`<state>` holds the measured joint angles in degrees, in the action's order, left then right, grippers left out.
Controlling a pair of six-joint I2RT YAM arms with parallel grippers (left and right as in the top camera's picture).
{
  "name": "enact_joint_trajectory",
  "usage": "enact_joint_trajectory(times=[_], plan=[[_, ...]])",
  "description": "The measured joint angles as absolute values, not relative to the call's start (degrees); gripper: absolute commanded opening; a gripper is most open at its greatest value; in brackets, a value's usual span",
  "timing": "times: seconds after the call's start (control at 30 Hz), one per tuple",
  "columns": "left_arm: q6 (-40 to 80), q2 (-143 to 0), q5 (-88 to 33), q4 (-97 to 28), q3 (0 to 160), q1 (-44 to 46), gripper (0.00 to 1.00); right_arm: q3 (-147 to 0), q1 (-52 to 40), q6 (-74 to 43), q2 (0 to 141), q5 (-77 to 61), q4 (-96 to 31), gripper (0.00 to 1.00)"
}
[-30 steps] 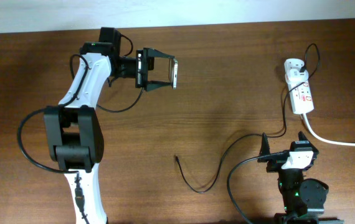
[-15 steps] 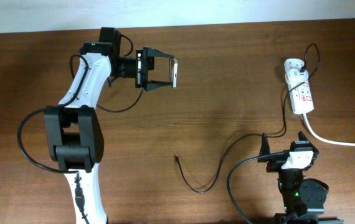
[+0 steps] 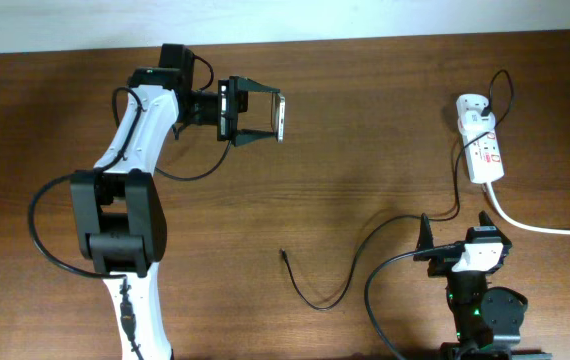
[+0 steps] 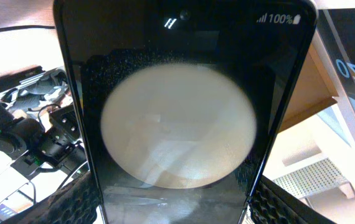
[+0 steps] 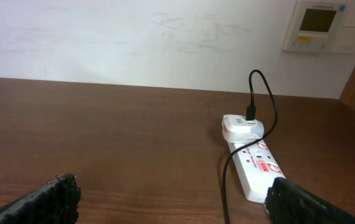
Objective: Plug charger to phone and switch on socket
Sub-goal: 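Lift the phone with the left gripper and turn it upright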
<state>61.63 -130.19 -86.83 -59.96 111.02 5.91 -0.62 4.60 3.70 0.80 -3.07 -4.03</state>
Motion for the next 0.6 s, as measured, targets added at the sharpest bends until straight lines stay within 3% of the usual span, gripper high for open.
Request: enact_joint_trajectory(times=[0.43,0.6], plan=[[61.5,-130.2,-86.6,-59.9,111.0,5.9,0.00,-0.6,4.6,3.7,0.8,-3.1,-4.0,0.99],[55.7,-130.2,-84.1,-59.9,111.0,5.9,0.00,-0.6,4.6,3.7,0.8,-3.1,-4.0,0.99]])
